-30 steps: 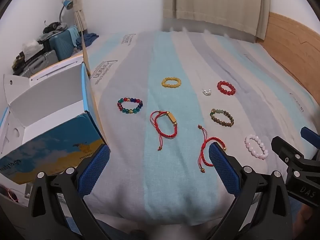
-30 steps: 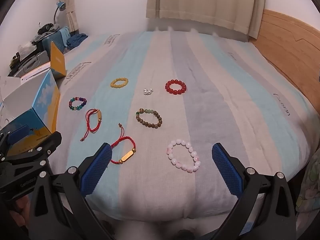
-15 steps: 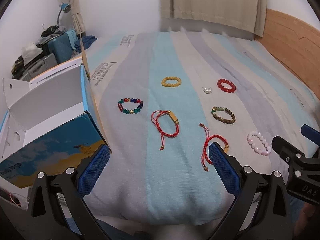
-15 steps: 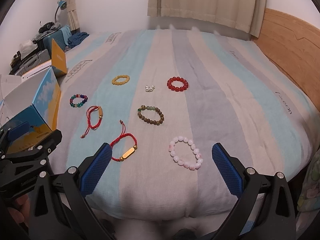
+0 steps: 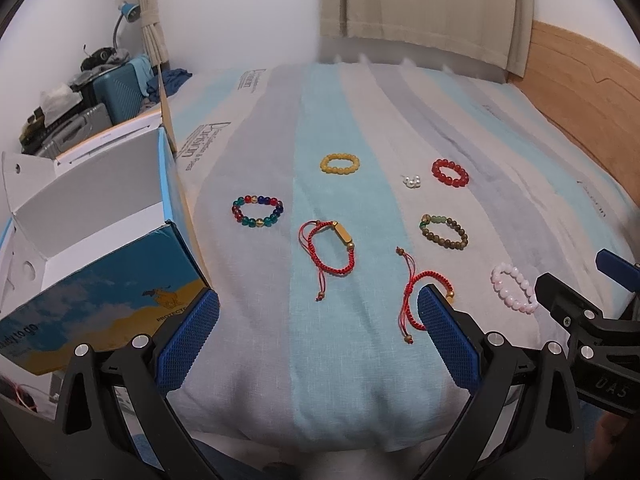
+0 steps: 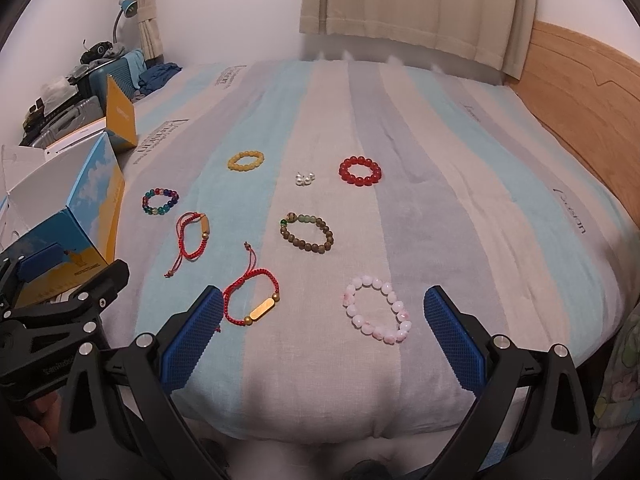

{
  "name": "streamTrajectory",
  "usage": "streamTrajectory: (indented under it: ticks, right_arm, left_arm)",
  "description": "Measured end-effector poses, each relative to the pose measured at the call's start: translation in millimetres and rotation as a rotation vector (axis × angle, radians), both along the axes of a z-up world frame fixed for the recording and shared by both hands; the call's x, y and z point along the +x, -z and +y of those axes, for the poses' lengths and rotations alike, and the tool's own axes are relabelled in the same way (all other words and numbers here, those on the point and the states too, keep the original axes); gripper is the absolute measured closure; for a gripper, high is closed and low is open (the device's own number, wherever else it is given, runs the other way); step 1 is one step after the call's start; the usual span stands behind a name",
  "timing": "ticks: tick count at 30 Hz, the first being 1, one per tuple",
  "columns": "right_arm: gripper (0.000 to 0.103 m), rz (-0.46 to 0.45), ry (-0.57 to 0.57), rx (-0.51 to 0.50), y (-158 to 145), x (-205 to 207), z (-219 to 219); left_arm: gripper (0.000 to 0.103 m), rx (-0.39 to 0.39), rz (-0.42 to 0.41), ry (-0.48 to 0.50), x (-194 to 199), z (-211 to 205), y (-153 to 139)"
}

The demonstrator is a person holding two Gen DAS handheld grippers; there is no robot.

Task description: Organize jewelry

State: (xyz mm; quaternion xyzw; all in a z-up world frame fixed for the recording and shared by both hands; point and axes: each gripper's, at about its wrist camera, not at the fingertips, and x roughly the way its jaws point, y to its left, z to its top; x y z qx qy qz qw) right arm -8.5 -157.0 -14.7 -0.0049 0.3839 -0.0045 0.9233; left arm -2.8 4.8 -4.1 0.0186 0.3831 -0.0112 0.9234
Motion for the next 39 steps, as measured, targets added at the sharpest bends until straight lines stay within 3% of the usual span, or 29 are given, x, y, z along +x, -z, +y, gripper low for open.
streamTrajectory:
  ticks: [39]
  right_arm:
    - [0.007, 0.009, 0.015, 0.0, 4.6, 5.2, -4.0]
  left_arm:
    - [0.006, -0.022, 0.004, -0.007, -1.0, 1.2, -0.9]
